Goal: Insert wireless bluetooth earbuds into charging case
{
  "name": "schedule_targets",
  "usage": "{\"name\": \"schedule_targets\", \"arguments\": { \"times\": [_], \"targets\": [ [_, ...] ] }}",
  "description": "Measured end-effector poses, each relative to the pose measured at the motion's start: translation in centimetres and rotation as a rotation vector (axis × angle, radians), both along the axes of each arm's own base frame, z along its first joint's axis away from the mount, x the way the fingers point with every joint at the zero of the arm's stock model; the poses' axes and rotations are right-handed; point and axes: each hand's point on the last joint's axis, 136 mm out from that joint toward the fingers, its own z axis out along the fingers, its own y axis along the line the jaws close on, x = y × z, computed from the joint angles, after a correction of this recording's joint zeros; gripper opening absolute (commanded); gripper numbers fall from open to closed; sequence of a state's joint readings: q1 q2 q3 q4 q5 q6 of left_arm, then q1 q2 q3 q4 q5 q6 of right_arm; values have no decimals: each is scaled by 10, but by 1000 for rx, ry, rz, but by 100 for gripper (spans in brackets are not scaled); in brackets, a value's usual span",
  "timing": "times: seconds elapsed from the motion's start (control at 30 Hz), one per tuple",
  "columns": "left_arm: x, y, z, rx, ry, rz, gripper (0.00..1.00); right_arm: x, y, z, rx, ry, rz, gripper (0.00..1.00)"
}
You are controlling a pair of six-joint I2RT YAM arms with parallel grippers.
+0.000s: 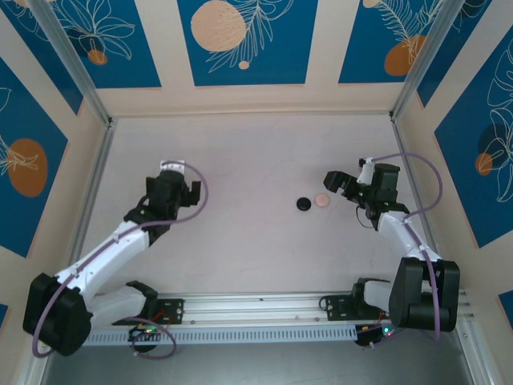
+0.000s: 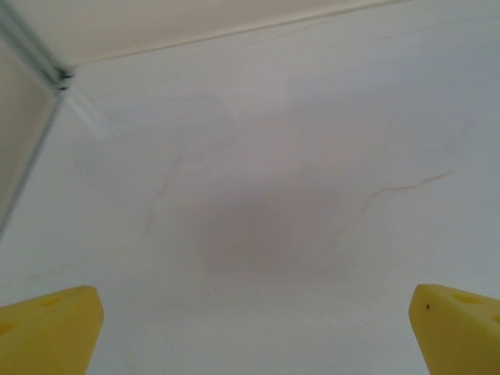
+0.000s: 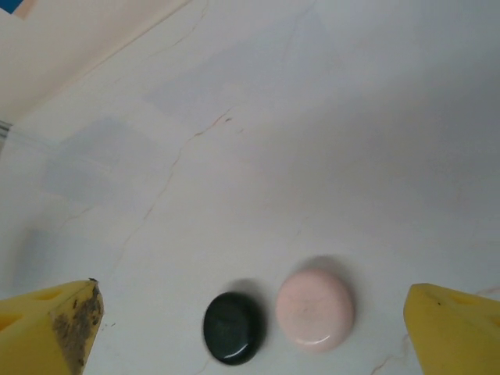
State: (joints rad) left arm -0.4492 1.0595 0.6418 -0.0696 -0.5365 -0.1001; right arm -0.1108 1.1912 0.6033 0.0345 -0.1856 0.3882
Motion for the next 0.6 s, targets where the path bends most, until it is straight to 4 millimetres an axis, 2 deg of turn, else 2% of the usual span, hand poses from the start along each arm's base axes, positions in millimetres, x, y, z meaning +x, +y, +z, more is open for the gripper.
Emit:
{"name": "schedule_targets", "arguments": {
  "times": [0.2,0.37,0.5,0.6],
  "targets": [
    [-6,29,-26,146,-135,28,100,7,-17,-9,-112,-73,-56,99],
    [6,53,-58,171,-129,91,100,22,-21,-12,-173,-136,-55,99],
    [20,59,-88,148,-135,100,100,24,-19,-25,-225,-184,-22,99],
    [27,60,-100,116,-138,79,100,22,-18,-35,-235,-216,-6,99]
  ]
}}
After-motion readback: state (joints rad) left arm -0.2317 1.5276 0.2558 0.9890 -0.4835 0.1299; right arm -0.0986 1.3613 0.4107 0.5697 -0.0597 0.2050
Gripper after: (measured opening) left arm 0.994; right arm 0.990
